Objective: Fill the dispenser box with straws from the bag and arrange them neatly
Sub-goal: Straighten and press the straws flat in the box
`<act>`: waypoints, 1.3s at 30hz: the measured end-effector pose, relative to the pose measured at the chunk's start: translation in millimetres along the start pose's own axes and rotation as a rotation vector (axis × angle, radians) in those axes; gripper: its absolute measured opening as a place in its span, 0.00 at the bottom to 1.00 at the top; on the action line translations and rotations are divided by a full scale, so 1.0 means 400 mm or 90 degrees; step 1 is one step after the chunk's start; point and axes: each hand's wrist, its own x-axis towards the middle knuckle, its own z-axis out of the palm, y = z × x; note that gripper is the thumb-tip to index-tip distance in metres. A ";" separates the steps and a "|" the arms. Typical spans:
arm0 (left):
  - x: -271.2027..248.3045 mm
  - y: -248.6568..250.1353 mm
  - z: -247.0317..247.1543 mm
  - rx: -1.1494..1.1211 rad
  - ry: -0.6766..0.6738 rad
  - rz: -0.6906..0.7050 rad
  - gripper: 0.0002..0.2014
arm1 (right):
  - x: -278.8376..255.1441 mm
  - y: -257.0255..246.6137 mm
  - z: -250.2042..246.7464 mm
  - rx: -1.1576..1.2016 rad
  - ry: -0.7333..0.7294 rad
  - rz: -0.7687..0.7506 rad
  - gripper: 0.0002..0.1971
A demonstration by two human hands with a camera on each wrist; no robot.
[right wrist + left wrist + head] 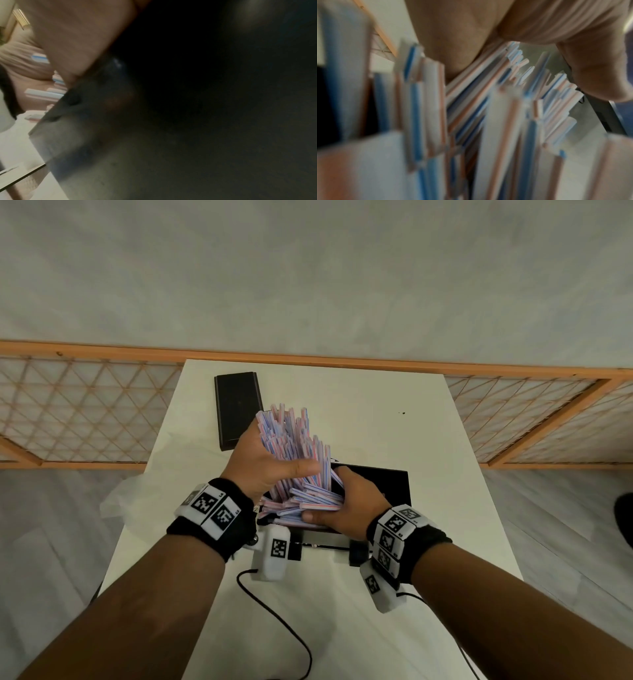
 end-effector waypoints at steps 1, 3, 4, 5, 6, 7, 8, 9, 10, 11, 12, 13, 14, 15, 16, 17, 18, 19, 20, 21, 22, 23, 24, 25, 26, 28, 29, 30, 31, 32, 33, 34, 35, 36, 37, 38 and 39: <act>0.002 0.003 0.006 0.000 -0.003 0.003 0.47 | -0.002 0.002 0.000 0.023 0.008 -0.012 0.41; 0.001 0.006 0.020 -0.003 0.000 0.003 0.44 | -0.008 0.003 -0.003 0.075 0.026 -0.036 0.42; -0.002 0.009 0.029 0.001 0.000 0.004 0.43 | -0.011 0.003 -0.005 0.095 0.036 -0.048 0.42; -0.004 0.011 0.038 0.008 -0.003 0.007 0.42 | -0.012 0.004 -0.004 0.110 0.046 -0.054 0.41; -0.006 0.012 0.048 0.013 -0.004 0.017 0.39 | -0.014 0.004 -0.002 0.127 0.053 -0.061 0.40; -0.007 0.014 0.056 0.015 0.000 0.030 0.35 | -0.015 0.002 0.000 0.150 0.063 -0.071 0.41; -0.008 0.019 0.064 0.009 0.006 0.044 0.31 | -0.012 0.002 0.005 0.176 0.078 -0.081 0.43; -0.010 0.026 0.070 -0.002 0.011 0.059 0.28 | -0.009 0.002 0.008 0.192 0.096 -0.089 0.45; -0.009 0.035 0.074 -0.015 0.010 0.075 0.24 | -0.003 0.002 0.011 0.198 0.116 -0.098 0.46; -0.007 0.043 0.075 -0.025 0.004 0.090 0.22 | 0.000 0.000 0.013 0.196 0.133 -0.104 0.47; -0.005 0.051 0.073 -0.034 -0.006 0.104 0.21 | 0.002 -0.003 0.014 0.196 0.151 -0.108 0.47; -0.002 0.058 0.068 -0.042 -0.014 0.112 0.21 | 0.001 -0.006 0.015 0.195 0.169 -0.108 0.47; 0.001 0.061 0.061 -0.045 -0.020 0.117 0.22 | -0.001 -0.008 0.014 0.191 0.185 -0.109 0.46; 0.003 0.059 0.050 -0.039 -0.019 0.118 0.22 | -0.006 -0.011 0.011 0.174 0.190 -0.103 0.45; 0.004 0.053 0.035 -0.027 -0.012 0.116 0.23 | -0.009 -0.011 0.008 0.148 0.182 -0.092 0.43; 0.003 0.044 0.019 -0.015 0.006 0.111 0.25 | -0.011 -0.009 0.006 0.117 0.159 -0.076 0.41; 0.001 0.031 0.000 -0.020 0.035 0.105 0.28 | -0.013 -0.007 0.004 0.085 0.129 -0.062 0.38; -0.004 0.019 -0.019 -0.062 0.080 0.090 0.30 | -0.015 -0.003 0.002 0.060 0.104 -0.056 0.35; -0.009 0.010 -0.034 -0.130 0.139 0.062 0.32 | -0.015 0.003 0.001 0.044 0.086 -0.056 0.33; -0.014 0.001 -0.048 -0.186 0.207 0.029 0.32 | -0.016 0.010 0.001 0.033 0.077 -0.058 0.32; -0.024 -0.005 -0.056 -0.219 0.270 -0.005 0.32 | -0.017 0.017 0.000 0.022 0.073 -0.056 0.31; -0.033 -0.013 -0.061 -0.227 0.318 -0.041 0.33 | -0.018 0.024 -0.002 0.009 0.070 -0.049 0.31; -0.045 -0.019 -0.060 -0.217 0.345 -0.072 0.32 | -0.020 0.031 -0.004 -0.006 0.067 -0.038 0.30; -0.056 -0.023 -0.055 -0.192 0.359 -0.105 0.32 | -0.019 0.038 -0.006 -0.027 0.060 -0.025 0.30; -0.069 -0.020 -0.043 -0.160 0.356 -0.135 0.34 | -0.019 0.042 -0.009 -0.050 0.049 -0.015 0.29; -0.093 -0.016 -0.017 -0.070 0.308 -0.176 0.44 | -0.019 0.045 -0.012 -0.060 0.012 -0.013 0.27; -0.102 -0.011 -0.005 -0.022 0.273 -0.184 0.48 | -0.018 0.045 -0.013 -0.044 -0.005 -0.024 0.25; -0.110 -0.005 0.005 0.018 0.245 -0.187 0.48 | -0.019 0.043 -0.015 -0.023 -0.016 -0.043 0.22; -0.116 0.001 0.010 0.055 0.233 -0.187 0.47 | -0.019 0.042 -0.019 -0.006 -0.019 -0.064 0.20; -0.120 0.009 0.012 0.094 0.234 -0.186 0.43 | -0.019 0.043 -0.024 0.006 -0.013 -0.086 0.19; -0.123 0.020 0.013 0.131 0.235 -0.192 0.39 | -0.018 0.046 -0.031 0.014 0.002 -0.105 0.18; -0.124 0.029 0.012 0.160 0.227 -0.203 0.36 | -0.018 0.050 -0.038 0.020 0.025 -0.122 0.16; -0.126 0.038 0.009 0.178 0.212 -0.219 0.34 | -0.019 0.053 -0.045 0.029 0.048 -0.135 0.15; -0.126 0.044 0.004 0.188 0.191 -0.234 0.33 | -0.020 0.054 -0.052 0.042 0.069 -0.148 0.14; -0.125 0.051 -0.001 0.200 0.167 -0.249 0.34 | -0.022 0.053 -0.060 0.056 0.085 -0.164 0.13; -0.124 0.056 -0.007 0.219 0.137 -0.262 0.34 | -0.023 0.050 -0.067 0.067 0.092 -0.179 0.14; -0.124 0.060 -0.015 0.243 0.100 -0.270 0.32 | -0.022 0.047 -0.072 0.070 0.086 -0.192 0.14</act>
